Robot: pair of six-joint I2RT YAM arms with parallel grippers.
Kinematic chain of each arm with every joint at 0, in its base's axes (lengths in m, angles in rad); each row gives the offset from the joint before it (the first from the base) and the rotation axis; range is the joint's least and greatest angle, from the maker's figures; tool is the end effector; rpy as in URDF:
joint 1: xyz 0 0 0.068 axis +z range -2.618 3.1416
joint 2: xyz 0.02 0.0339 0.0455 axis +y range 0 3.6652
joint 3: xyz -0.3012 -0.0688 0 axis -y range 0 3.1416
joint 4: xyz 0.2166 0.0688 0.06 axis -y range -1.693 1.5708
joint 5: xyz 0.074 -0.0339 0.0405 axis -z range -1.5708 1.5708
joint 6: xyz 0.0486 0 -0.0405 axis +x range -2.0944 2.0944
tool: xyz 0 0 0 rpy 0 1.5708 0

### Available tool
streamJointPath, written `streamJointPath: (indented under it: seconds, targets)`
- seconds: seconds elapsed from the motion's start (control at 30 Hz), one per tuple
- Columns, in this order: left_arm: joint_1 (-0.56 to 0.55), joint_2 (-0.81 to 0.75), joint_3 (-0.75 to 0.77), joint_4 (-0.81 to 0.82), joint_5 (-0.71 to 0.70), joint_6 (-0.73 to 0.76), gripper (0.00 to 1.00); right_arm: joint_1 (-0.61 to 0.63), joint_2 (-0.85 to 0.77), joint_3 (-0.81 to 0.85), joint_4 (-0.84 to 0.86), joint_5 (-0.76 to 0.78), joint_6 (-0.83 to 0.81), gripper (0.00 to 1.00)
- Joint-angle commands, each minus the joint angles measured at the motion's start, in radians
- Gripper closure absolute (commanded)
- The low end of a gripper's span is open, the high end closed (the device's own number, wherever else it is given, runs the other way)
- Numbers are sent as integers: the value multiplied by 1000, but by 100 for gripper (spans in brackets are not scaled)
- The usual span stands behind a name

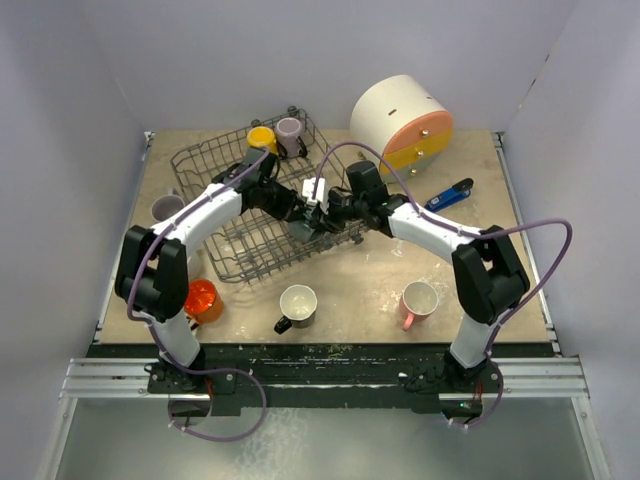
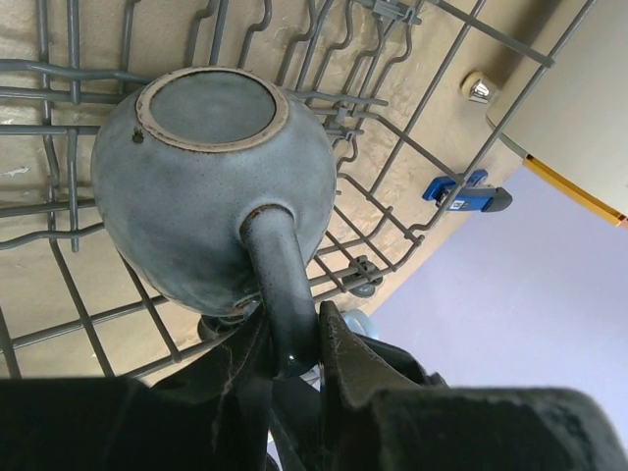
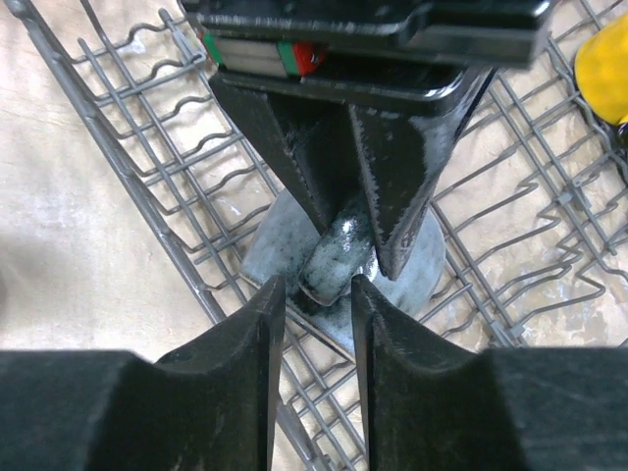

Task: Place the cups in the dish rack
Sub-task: Turn the cup upside down in the dish rack.

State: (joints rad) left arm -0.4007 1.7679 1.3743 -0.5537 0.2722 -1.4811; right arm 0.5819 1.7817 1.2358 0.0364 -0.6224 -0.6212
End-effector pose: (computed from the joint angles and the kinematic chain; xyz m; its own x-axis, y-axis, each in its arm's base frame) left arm 0.3380 -0.1574 0.2831 -0.5851 -0.7940 0.1651 -0.6979 0.3894 -0.6011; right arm 0.3173 0.2426 0.2915 0.1760 -0.4502 -0.8754 -0.9460 0.1685 -0.2769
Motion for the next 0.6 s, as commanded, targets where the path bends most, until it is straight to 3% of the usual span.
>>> streamJointPath:
  seconds: [0.0,0.2,0.57]
  targets:
    - [-7,-98,-13,46,-51,-15,100,-5,-97,82,-45,-54,16,61]
    - [-6,-152,-51,135,-94,65,100,-32,-136,131,-100,-103,87,50]
    - [35,-171,4,208,-100,237,100,-139,-146,198,-167,-220,225,49]
